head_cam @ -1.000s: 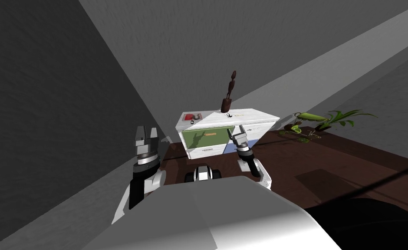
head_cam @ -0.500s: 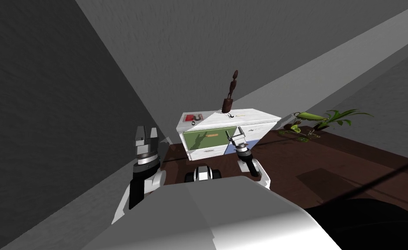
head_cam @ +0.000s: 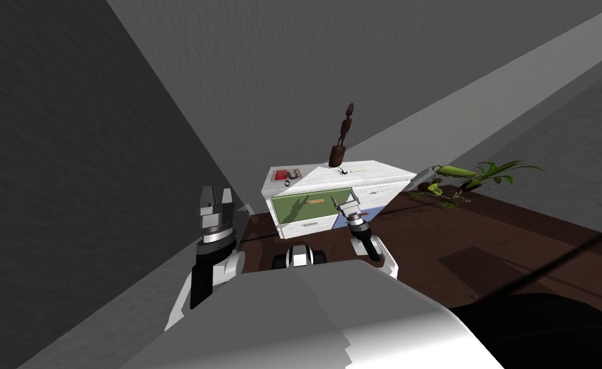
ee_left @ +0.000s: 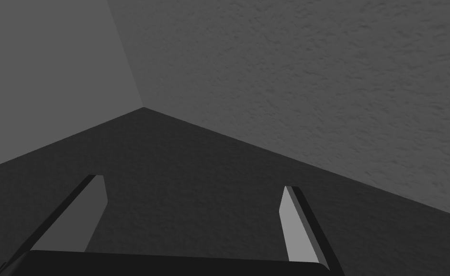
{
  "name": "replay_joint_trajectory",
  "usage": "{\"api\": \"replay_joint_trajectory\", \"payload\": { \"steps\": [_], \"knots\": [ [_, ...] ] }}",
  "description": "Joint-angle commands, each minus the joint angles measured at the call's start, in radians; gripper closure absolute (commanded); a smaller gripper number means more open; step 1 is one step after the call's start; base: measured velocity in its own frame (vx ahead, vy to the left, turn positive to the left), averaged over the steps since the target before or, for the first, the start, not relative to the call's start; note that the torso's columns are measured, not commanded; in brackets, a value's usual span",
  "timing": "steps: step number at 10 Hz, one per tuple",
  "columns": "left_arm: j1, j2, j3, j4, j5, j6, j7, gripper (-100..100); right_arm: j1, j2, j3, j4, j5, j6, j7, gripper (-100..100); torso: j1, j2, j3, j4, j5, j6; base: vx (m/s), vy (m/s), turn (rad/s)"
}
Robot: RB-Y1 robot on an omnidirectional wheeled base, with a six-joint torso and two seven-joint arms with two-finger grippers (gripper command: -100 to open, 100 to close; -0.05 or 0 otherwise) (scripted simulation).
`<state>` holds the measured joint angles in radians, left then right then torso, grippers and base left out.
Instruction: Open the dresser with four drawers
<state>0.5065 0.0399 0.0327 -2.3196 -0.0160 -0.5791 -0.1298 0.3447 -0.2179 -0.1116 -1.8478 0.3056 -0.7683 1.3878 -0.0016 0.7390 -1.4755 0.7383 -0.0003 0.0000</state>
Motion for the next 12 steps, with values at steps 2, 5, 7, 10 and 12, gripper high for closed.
{"api": "replay_joint_trajectory", "payload": {
  "steps": [2, 5, 7, 10, 12],
  "knots": [
    [0.0, 0.0, 0.0, 0.0, 0.0, 0.0, 0.0, 0, -0.003, 0.004, -0.01, 0.073, 0.055, -0.006, 0.104, -100, 0.002, -0.001, -0.001, 0.0, 0.0, 0.0, 0.061, 0.062, -0.05],
    [0.0, 0.0, 0.0, 0.0, 0.0, 0.0, 0.0, 0, -0.004, 0.007, -0.015, 0.11, 0.082, -0.009, 0.186, -100, 0.002, -0.001, -0.001, 0.0, 0.0, 0.0, 0.057, 0.072, -0.033],
    [0.0, 0.0, 0.0, 0.0, 0.0, 0.0, 0.0, 0, -0.004, 0.011, -0.021, 0.148, 0.108, -0.011, 0.231, -100, -0.001, 0.001, 0.001, 0.0, 0.0, 0.0, 0.041, 0.042, -0.017],
    [0.0, 0.0, 0.0, 0.0, 0.0, 0.0, 0.0, 0, -0.004, 0.016, -0.026, 0.184, 0.134, -0.013, 0.303, -100, 0.003, -0.002, -0.001, 0.0, 0.001, 0.0, 0.05, 0.063, -0.04],
    [0.0, 0.0, 0.0, 0.0, 0.0, 0.0, 0.0, 0, -0.004, 0.023, -0.032, 0.221, 0.159, -0.015, 0.355, -100, 0.002, -0.002, -0.001, 0.0, 0.0, 0.0, 0.061, 0.064, -0.037]
  ]
}}
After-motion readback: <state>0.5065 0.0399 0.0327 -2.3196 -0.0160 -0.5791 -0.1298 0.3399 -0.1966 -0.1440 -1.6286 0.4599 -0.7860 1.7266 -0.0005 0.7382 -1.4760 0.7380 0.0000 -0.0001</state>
